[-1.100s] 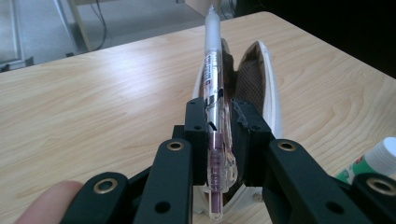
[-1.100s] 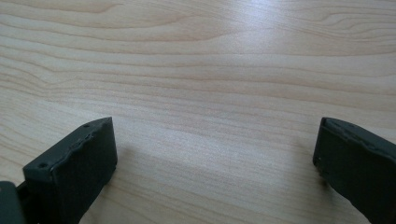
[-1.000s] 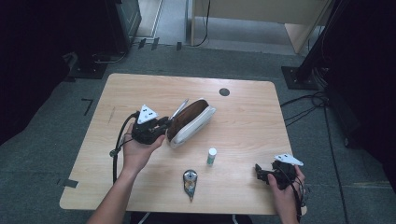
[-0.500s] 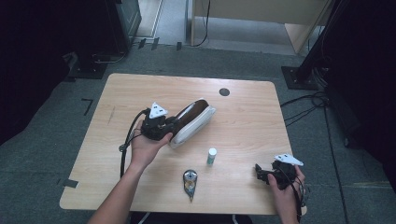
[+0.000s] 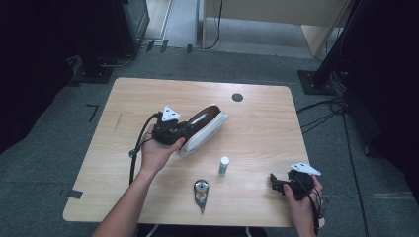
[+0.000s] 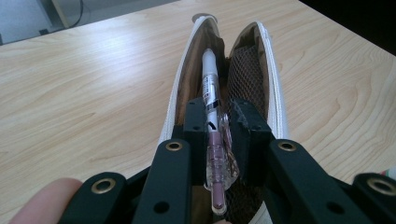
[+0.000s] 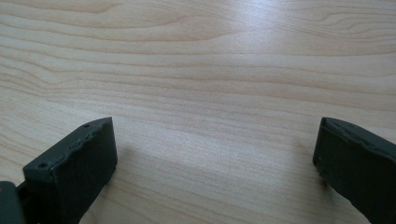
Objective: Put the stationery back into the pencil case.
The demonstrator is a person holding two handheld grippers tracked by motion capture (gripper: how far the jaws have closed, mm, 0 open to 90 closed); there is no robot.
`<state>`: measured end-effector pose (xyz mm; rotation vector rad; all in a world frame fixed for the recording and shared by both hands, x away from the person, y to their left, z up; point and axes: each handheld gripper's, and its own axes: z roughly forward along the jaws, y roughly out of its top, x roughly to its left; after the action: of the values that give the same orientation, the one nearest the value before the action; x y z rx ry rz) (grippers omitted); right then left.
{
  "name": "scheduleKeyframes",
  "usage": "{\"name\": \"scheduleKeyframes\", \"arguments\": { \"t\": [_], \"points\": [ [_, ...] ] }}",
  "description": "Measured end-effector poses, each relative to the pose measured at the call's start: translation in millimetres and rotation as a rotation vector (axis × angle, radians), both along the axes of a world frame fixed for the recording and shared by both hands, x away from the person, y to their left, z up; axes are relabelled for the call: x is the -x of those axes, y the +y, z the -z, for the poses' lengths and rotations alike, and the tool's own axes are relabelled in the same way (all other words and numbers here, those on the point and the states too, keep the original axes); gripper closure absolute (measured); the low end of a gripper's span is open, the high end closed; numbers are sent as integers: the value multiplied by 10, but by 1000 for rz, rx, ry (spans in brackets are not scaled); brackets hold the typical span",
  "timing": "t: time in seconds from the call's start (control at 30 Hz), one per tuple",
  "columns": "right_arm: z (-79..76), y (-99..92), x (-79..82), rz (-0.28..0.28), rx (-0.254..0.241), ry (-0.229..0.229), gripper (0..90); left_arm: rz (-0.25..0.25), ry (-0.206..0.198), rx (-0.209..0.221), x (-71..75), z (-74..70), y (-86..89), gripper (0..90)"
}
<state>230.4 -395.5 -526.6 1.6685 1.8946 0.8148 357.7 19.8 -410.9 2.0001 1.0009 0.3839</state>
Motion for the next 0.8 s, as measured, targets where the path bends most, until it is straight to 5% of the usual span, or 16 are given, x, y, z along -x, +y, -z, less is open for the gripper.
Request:
{"name": "scheduleKeyframes", "arguments": {
  "t": [0.8],
  "points": [
    [1, -2, -1, -2, 1, -2, 0, 0, 1, 13, -89, -5, -48, 850]
  ]
}}
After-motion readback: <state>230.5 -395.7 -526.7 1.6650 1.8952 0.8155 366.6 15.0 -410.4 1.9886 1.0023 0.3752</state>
